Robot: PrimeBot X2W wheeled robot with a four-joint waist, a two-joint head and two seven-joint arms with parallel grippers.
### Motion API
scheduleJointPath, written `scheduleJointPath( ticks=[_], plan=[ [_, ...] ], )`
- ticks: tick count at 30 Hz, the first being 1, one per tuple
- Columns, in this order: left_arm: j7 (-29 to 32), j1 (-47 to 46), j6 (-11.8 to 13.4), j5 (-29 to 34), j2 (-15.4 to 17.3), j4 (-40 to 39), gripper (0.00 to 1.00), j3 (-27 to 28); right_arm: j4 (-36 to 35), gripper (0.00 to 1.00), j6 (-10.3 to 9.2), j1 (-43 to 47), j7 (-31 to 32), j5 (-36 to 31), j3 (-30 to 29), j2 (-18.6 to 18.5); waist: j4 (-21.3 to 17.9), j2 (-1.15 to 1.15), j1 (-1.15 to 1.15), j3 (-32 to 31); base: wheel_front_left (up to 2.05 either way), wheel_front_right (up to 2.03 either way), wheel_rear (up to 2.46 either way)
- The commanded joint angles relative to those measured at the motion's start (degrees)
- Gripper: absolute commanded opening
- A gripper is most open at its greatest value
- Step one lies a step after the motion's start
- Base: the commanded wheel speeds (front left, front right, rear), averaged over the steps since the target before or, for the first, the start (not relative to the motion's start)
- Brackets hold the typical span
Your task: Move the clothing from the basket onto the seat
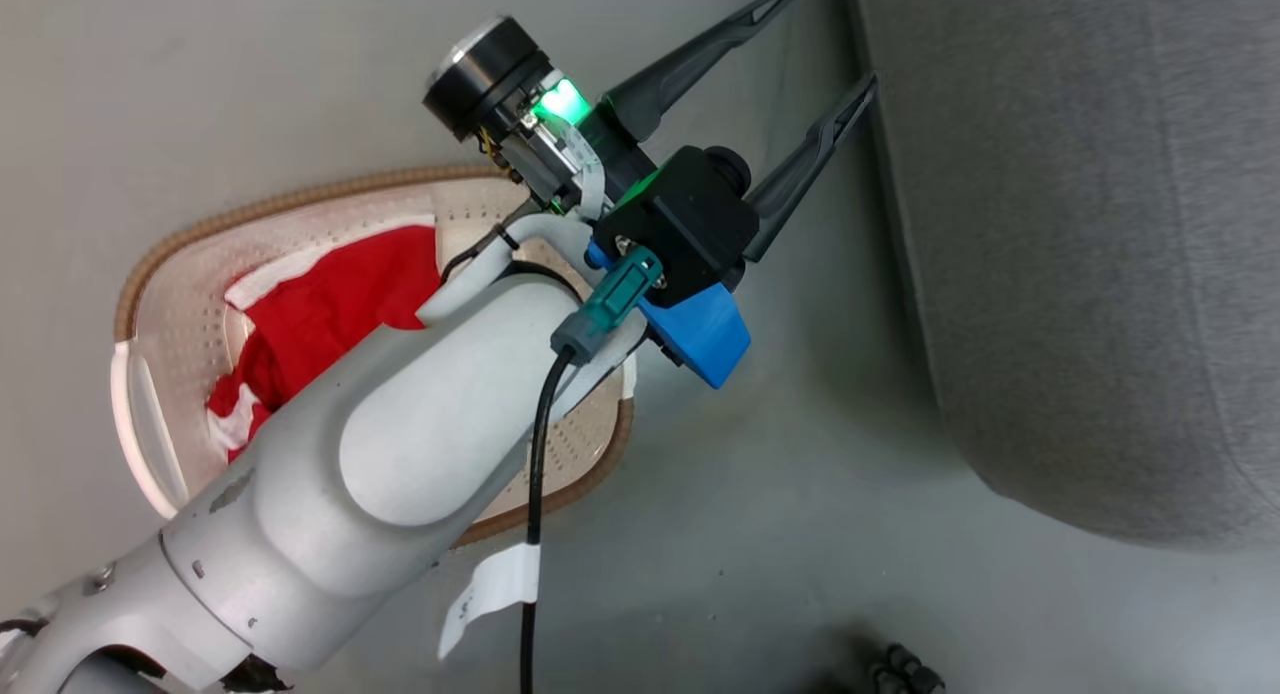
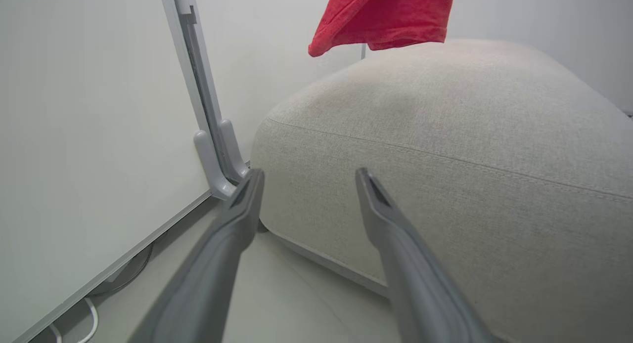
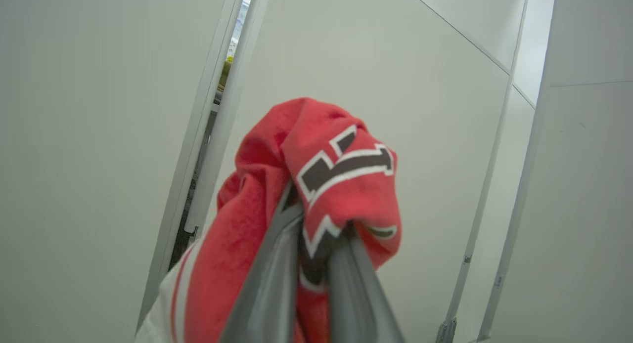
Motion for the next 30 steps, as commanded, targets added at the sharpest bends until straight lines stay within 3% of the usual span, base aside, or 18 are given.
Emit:
scheduleJointPath(
  ticks=[1, 7, 19, 20, 21, 30],
  plan=[
    [0.16, -1.20, 0.20, 0.25, 0.07, -0.58, 1.00, 0.02, 1.32, 0.00, -0.01, -1.03, -0.05, 0.09, -0.63, -0.85, 2.02, 0.00, -0.01, 3.32, 0.00, 0.00, 0.00],
    [0.51, -1.41, 0.54, 0.80, 0.87, -1.78, 1.00, -0.52, 13.60, 0.00, -0.01, -0.19, -0.06, -3.28, -0.38, -2.61, 2.37, 0.00, -0.01, 5.32, 0.00, 0.00, 0.00],
    [0.69, -0.65, 1.35, 0.14, 2.36, -2.52, 1.00, -0.55, 27.85, 0.02, -0.01, 6.06, -0.04, -4.41, -2.15, 1.50, 1.36, 0.00, -0.01, 5.09, 0.00, 0.00, 0.00],
    [0.83, -0.69, 1.38, 0.11, 2.62, -2.61, 1.00, -0.50, 27.84, 0.40, -0.01, 6.33, -0.04, -4.09, -2.30, 1.73, 1.14, 0.00, -0.01, 5.12, 0.00, 0.00, 0.00],
    [0.93, -0.66, 1.44, 0.08, 2.84, -2.66, 1.00, -0.52, 28.13, 1.00, -0.01, 6.77, -0.04, -3.44, -2.56, 2.16, 0.94, 0.00, -0.01, 5.08, 0.00, 0.00, 0.00],
    [-1.73, 1.52, 2.31, -1.43, 2.75, -1.40, 1.00, -0.16, 20.10, 1.00, -0.01, 17.02, -0.04, -2.58, -2.30, 3.91, 0.26, 0.00, -0.01, -0.27, 0.00, 0.00, 0.00]
  ],
)
